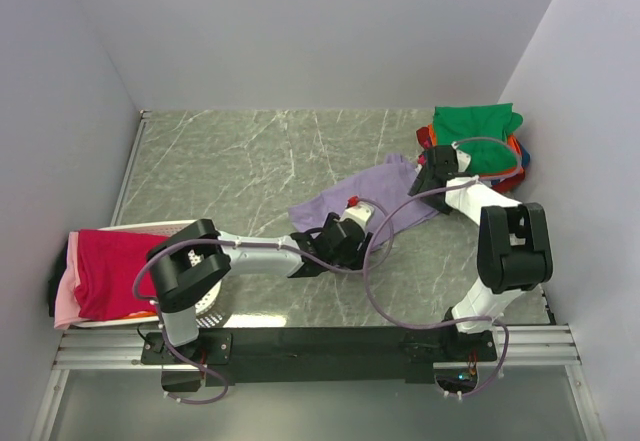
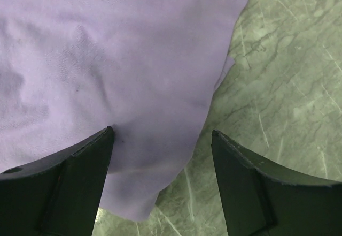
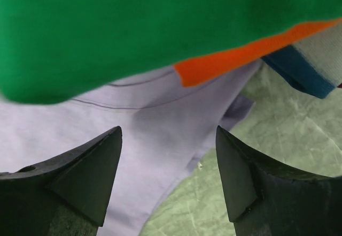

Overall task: Fold and stack the t-shirts
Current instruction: Move the tshirt to the center of the board, then flatten the tshirt out

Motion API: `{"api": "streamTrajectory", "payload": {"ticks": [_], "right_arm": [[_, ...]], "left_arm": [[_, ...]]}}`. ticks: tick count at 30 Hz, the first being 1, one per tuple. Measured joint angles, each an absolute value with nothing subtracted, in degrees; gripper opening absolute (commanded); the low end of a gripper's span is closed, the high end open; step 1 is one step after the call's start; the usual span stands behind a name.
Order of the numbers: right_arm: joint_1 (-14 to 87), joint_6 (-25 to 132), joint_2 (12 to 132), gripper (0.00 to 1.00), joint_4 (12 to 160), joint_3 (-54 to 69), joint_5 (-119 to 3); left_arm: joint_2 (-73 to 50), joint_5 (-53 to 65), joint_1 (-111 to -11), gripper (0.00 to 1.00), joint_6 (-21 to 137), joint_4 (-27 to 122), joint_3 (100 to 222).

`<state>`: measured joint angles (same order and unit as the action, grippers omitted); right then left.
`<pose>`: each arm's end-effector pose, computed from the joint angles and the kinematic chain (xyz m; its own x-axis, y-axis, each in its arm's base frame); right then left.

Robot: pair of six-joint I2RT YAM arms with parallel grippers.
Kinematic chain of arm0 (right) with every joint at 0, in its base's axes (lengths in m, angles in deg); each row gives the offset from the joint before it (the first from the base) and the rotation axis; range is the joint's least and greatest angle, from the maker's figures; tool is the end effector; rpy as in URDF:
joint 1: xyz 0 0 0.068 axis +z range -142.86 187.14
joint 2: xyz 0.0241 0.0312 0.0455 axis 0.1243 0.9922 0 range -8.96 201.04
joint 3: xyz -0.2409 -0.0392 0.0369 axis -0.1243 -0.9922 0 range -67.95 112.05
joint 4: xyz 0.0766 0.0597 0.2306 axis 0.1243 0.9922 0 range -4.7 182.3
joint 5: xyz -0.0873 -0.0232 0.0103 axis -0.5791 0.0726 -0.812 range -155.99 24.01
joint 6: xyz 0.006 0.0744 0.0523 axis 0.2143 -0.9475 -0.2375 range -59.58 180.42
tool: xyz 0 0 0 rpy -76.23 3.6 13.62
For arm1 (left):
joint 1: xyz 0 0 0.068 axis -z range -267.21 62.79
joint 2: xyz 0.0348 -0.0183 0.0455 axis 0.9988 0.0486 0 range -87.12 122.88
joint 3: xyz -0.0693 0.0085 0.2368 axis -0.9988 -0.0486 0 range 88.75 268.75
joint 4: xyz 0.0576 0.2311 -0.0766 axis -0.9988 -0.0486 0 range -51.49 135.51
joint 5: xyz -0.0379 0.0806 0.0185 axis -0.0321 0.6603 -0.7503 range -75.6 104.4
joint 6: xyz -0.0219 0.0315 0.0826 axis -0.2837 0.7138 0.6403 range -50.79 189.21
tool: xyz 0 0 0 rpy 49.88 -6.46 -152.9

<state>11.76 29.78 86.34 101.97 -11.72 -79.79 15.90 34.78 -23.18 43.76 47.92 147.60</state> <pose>0.3473 0.0085 0.1226 -0.6805 0.4415 -0.5848 0.4677 0.8761 0.1172 0.1982 -0.3424 0.1250 -0.5767 0.2640 -0.7731 0.5330 0.8388 -0.1111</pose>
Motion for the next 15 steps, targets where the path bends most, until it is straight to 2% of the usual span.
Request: {"api": "streamTrajectory", "payload": {"ticks": [5,7,11,15], "right_arm": [[11.26,29.85,86.89,0.76,103.43,-11.75,-79.7],[10.98,30.0,86.96,0.73,103.65,-11.75,-79.57],[9.47,30.33,88.16,0.59,104.0,-11.75,-78.81],[8.86,30.96,89.64,0.38,104.26,-11.61,-77.87]], "left_arm": [[15.9,34.87,-22.81,0.75,44.55,47.88,147.71],[15.9,34.85,-22.81,0.73,44.59,47.86,147.71],[16.25,35.24,-22.81,0.64,44.59,47.9,147.71],[16.86,35.92,-22.83,0.46,44.61,47.88,147.3]]}}
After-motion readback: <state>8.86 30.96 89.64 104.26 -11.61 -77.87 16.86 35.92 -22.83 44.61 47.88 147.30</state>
